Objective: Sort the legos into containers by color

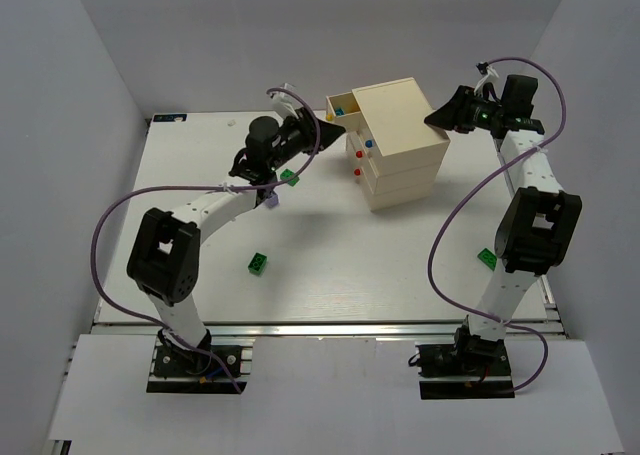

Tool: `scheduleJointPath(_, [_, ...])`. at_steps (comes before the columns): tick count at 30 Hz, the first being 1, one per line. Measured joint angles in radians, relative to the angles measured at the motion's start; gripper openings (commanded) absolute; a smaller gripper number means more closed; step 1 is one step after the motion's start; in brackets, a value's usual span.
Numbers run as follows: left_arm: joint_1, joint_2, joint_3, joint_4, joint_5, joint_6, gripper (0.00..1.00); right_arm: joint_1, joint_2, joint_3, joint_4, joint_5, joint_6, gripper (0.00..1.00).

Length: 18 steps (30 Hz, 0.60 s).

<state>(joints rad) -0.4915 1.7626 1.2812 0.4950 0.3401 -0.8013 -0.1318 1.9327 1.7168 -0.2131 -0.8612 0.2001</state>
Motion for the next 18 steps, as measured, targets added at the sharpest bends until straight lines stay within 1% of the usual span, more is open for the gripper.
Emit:
scheduleJointPath(3, [0.022, -0.003, 0.004, -0.042, -0.087, 0.007, 0.43, 0.000, 0.000, -0.005, 0.002, -0.003, 0.001, 0.53])
scheduleJointPath(5, [0.039, 0.012, 0.010, -0.078, -0.142, 0.005, 0.51, 0.000, 0.000, -0.005, 0.003, -0.003, 0.002, 0.53])
scheduleJointPath(9, [0.071, 0.066, 0.049, -0.169, -0.241, -0.005, 0.59, 0.000, 0.000, -0.005, 0.003, -0.003, 0.002, 0.53])
scheduleJointPath(10, [0.078, 0.086, 0.072, -0.187, -0.255, -0.007, 0.63, 0.000, 0.000, -0.005, 0.003, -0.003, 0.002, 0.53])
scheduleJointPath(13, [0.098, 0.159, 0.166, -0.226, -0.266, -0.021, 0.65, 0.000, 0.000, -0.005, 0.003, -0.004, 0.001, 0.53])
scheduleJointPath(18, [0.115, 0.267, 0.285, -0.241, -0.241, -0.059, 0.64, 0.000, 0.000, -0.005, 0.003, -0.004, 0.001, 0.53])
